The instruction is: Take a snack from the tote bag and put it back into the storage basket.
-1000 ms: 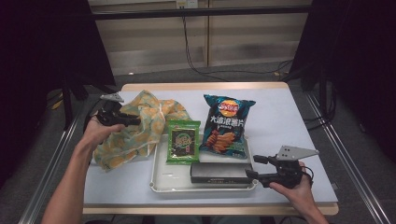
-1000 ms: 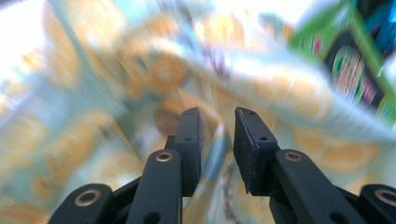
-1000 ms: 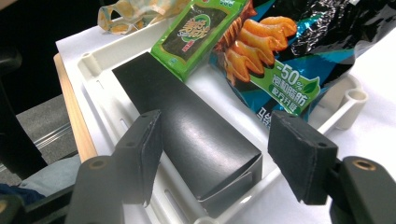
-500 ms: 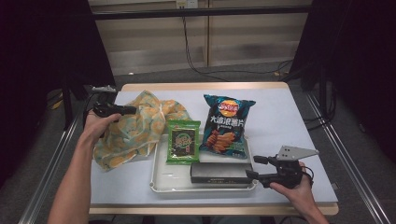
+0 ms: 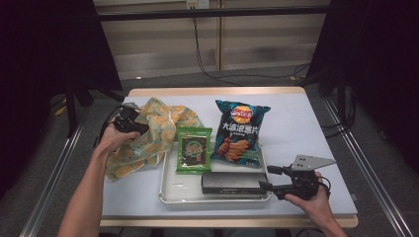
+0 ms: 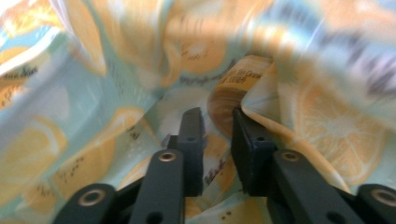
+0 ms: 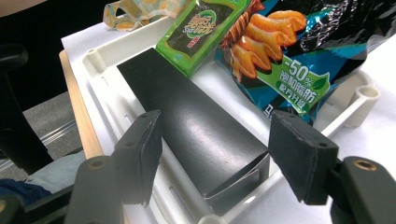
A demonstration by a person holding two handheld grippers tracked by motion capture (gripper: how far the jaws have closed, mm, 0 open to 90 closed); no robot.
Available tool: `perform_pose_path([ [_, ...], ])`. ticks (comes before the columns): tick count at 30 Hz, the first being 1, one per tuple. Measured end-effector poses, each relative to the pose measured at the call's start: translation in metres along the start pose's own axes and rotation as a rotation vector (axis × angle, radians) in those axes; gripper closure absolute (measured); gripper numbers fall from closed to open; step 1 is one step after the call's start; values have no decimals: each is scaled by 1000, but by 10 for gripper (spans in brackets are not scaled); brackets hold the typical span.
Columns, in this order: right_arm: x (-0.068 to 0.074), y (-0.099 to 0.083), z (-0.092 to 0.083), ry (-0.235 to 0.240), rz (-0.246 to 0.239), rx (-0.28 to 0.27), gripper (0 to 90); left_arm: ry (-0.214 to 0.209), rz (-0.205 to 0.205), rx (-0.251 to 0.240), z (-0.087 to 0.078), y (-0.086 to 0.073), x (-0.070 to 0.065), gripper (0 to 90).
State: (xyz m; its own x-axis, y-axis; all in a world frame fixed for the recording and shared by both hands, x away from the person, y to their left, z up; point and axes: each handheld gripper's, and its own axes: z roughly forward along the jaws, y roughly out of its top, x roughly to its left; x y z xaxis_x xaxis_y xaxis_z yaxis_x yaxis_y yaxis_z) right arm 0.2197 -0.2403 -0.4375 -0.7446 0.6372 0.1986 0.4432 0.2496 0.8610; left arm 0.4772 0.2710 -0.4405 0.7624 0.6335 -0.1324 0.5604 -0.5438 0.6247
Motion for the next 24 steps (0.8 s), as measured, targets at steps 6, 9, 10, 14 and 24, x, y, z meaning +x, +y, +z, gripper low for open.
perform_pose_path([
  [6, 0, 0, 0, 4, 0, -1, 350, -41, 21, -65, -16, 6, -3, 666],
  [9, 0, 0, 1, 4, 0, 4, 349, -21, 54, -35, -7, 5, -9, 658],
  [10, 0, 0, 1, 7, -3, 5, 349, -29, 50, -46, -5, 4, -9, 635],
  [14, 1, 0, 1, 7, -3, 3, 348, -31, 77, -25, 0, -1, -13, 543],
  [24, 0, 0, 3, 13, -1, 10, 346, 10, 151, -18, 24, -1, -27, 341],
])
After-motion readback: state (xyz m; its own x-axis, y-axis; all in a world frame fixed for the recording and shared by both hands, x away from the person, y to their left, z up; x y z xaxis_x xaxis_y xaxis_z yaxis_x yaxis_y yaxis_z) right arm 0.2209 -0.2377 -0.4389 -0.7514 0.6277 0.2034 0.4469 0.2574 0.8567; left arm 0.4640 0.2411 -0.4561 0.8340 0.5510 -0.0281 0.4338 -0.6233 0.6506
